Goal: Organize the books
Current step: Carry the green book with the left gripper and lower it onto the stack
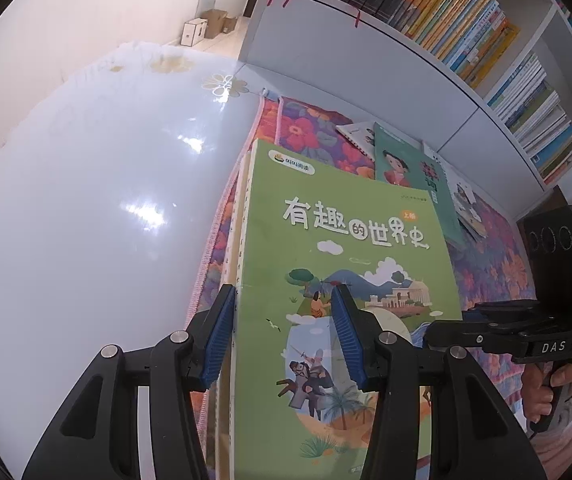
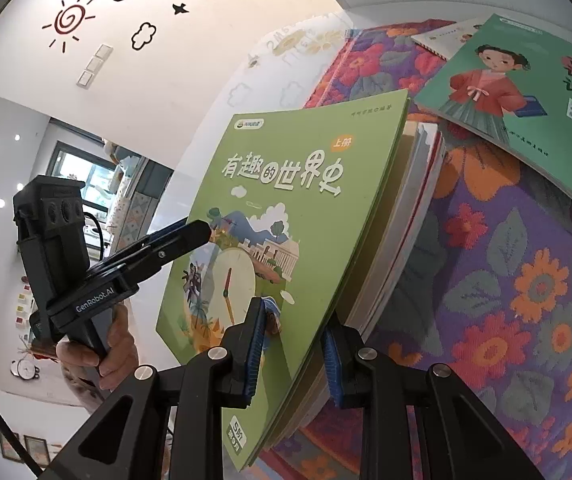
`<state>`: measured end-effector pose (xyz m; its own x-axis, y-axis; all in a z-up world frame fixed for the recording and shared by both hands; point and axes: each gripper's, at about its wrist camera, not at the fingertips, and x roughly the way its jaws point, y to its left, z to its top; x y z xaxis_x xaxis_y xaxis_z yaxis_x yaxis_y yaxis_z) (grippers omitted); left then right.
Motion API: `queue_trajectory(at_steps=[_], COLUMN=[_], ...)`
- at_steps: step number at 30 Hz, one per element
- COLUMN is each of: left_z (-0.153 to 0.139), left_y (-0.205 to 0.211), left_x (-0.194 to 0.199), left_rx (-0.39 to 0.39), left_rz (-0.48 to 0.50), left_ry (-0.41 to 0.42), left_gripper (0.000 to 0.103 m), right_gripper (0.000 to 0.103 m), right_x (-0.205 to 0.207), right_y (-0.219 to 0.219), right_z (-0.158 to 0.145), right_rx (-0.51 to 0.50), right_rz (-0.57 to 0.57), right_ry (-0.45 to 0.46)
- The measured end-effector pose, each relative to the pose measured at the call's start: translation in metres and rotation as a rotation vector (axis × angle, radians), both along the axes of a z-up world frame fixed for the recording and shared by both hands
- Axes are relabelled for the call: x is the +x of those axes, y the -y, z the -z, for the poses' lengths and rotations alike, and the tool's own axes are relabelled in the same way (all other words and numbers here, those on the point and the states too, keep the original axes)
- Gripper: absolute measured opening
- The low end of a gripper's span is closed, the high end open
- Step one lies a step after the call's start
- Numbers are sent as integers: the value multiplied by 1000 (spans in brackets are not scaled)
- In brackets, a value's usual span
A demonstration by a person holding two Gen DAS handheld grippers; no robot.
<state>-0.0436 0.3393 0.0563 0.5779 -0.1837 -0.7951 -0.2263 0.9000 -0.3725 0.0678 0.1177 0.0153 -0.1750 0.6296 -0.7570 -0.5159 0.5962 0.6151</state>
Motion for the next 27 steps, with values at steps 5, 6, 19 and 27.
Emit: queue_trajectory(at_steps=[5,6,19,27], left_z=[-2,-4,-32,-32], left_y=[5,7,14,32], left_x=[0,0,-25,-60], left_rx=[55,75,175,196], left_rz=[5,8,-25,34], left_ry=[10,18,62,24], left_gripper=[45,45,49,50], right_gripper=[29,31,52,54], right_x=[-15,-19,-25,-15], right_y=[-13,-16,-32,-5], right_z=[-10,-10,-17,-15], right_rx=[-49,-52,-153,-176], right_rz=[-6,-4,-10,68], right_ry=[64,69,129,106])
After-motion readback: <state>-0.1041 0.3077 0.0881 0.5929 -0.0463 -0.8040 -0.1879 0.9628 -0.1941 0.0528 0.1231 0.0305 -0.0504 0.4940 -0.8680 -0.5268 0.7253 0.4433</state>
